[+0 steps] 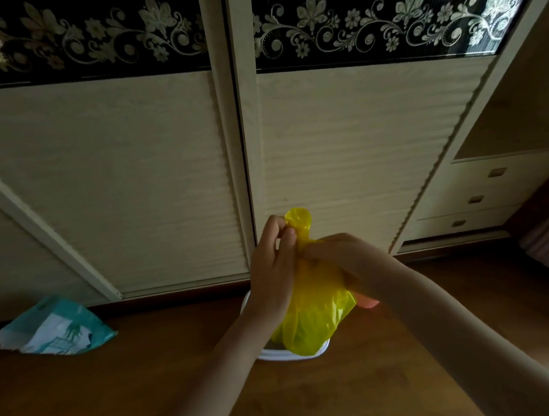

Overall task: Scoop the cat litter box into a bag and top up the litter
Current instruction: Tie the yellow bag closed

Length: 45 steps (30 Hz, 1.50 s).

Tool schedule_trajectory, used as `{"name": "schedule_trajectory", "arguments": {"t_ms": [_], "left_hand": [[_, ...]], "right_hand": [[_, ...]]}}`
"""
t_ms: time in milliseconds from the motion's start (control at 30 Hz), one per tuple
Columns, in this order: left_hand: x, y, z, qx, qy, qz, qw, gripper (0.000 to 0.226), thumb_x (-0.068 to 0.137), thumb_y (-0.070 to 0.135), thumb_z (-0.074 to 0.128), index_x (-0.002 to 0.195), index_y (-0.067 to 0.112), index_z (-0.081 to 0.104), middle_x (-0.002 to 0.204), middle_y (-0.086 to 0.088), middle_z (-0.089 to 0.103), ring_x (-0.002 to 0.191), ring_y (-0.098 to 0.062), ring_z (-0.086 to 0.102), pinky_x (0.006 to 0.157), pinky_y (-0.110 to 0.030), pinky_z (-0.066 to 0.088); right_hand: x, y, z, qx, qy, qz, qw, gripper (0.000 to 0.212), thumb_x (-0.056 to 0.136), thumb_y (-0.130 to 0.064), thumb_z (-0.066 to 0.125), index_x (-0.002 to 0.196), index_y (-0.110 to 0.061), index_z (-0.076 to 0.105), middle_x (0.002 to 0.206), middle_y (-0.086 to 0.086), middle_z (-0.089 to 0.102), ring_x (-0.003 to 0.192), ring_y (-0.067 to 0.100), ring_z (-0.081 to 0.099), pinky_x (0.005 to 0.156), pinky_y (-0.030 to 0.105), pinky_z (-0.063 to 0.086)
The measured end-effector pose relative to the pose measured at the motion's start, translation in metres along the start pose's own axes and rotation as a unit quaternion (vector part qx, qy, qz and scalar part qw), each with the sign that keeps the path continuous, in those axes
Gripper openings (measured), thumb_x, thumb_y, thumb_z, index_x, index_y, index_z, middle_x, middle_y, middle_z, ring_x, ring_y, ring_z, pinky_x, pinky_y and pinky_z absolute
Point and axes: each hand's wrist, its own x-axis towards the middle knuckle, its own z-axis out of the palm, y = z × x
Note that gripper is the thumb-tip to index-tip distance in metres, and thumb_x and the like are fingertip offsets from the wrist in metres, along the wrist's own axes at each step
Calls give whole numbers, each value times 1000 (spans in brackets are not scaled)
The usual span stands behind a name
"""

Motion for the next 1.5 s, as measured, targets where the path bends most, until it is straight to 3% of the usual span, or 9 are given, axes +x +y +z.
{"name": "schedule_trajectory", "arguments": {"t_ms": [167, 267, 467, 600, 700, 1033, 1167, 1333, 1500], "left_hand": [[-2, -8, 11, 15, 27, 30, 999, 24, 101, 13, 40, 78, 15, 43, 60, 7, 44, 56, -6, 43, 56, -20, 37], [5, -12, 16, 25, 50, 0, 998, 22, 99, 15, 42, 78, 15, 45, 63, -1, 47, 58, -10, 46, 56, -24, 39], [13, -1, 23, -98, 29, -199, 975, 19, 85, 30, 66, 92, 13, 63, 83, -2, 66, 80, -11, 62, 74, -27, 51], [13, -1, 27, -169, -48, -293, 940, 15, 79, 34, 71, 86, 22, 76, 93, -10, 73, 94, -26, 68, 93, -49, 49], [14, -4, 26, -171, -31, -283, 943, 28, 73, 38, 67, 92, 19, 73, 98, -15, 71, 99, -33, 65, 94, -57, 46], [14, 3, 41, -134, 114, -218, 960, 16, 93, 23, 56, 84, 12, 61, 85, -13, 65, 82, -24, 62, 73, -40, 50], [18, -2, 42, -95, 140, -205, 964, 22, 93, 27, 55, 78, 13, 59, 77, -10, 60, 72, -19, 56, 69, -37, 46], [24, -7, 37, -52, 169, -189, 966, 22, 96, 24, 51, 79, 9, 54, 72, -1, 52, 66, -12, 49, 58, -27, 36], [25, -15, 37, -73, 186, -239, 950, 24, 99, 22, 44, 76, 19, 49, 74, 1, 54, 67, -12, 53, 69, -30, 42]], "right_hand": [[4, 9, -16, 336, -198, 69, 918, 22, 71, -22, 56, 74, -4, 69, 76, 12, 63, 73, 25, 60, 80, 36, 47], [6, 22, -20, 375, -238, 15, 896, 25, 68, -18, 55, 85, -5, 69, 84, 13, 65, 79, 27, 62, 79, 37, 51], [5, 25, -15, 158, -25, -162, 974, 22, 95, -19, 54, 85, -5, 67, 73, 3, 68, 70, 8, 66, 64, 20, 52], [15, 32, -7, 83, 76, -229, 967, 36, 101, -28, 42, 92, 4, 55, 77, 8, 58, 74, 16, 56, 75, 41, 48], [16, 33, 1, 64, 170, -270, 946, 29, 103, -23, 37, 88, -9, 57, 71, 1, 58, 68, 8, 56, 70, 37, 47], [14, 23, 18, 443, 172, -211, 854, 42, 103, -30, 36, 70, -9, 50, 95, 16, 72, 99, 27, 68, 95, 42, 49], [16, 19, 14, 535, 195, -213, 794, 45, 103, -26, 37, 63, -11, 50, 71, 11, 63, 96, 31, 67, 103, 46, 44], [14, 18, 3, 597, 215, -219, 741, 41, 103, -24, 39, 64, -12, 39, 53, 2, 33, 50, 17, 42, 69, 41, 54], [14, 26, -1, 549, 262, -214, 765, 46, 104, -23, 34, 59, -15, 31, 50, -1, 23, 44, 13, 21, 45, 24, 24]]}}
